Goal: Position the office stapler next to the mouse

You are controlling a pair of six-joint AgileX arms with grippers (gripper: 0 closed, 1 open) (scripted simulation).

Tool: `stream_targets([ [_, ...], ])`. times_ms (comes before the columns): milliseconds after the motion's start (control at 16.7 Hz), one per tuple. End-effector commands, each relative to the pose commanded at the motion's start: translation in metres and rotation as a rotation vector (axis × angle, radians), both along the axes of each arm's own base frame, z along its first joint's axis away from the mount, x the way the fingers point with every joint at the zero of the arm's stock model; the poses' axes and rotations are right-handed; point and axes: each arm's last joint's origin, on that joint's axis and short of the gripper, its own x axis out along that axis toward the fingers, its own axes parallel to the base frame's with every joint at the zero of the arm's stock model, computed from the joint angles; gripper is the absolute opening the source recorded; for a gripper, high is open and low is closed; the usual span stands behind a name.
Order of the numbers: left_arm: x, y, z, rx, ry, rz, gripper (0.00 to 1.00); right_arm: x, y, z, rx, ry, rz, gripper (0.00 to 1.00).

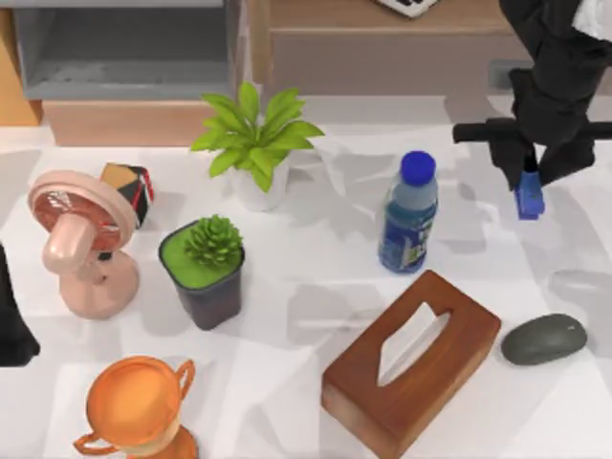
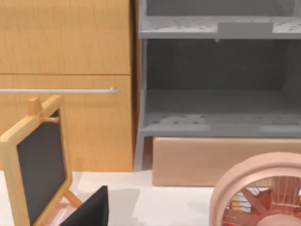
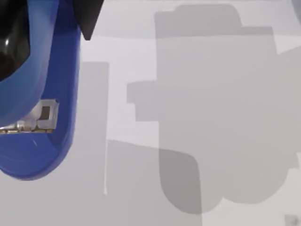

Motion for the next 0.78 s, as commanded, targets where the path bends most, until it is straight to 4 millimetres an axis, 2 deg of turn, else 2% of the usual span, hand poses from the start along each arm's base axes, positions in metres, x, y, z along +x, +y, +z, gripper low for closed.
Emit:
stream_targets([
  [480,0.000,0.000,0.000,0.000,0.000,0.000,1.00,0.002,-0.001,0.000,0.007,-0.038,-0.002,0.00],
  [780,0.000,0.000,0.000,0.000,0.000,0.000,1.00,0.001,-0.002,-0.017,0.001,-0.005,-0.006,0.00],
])
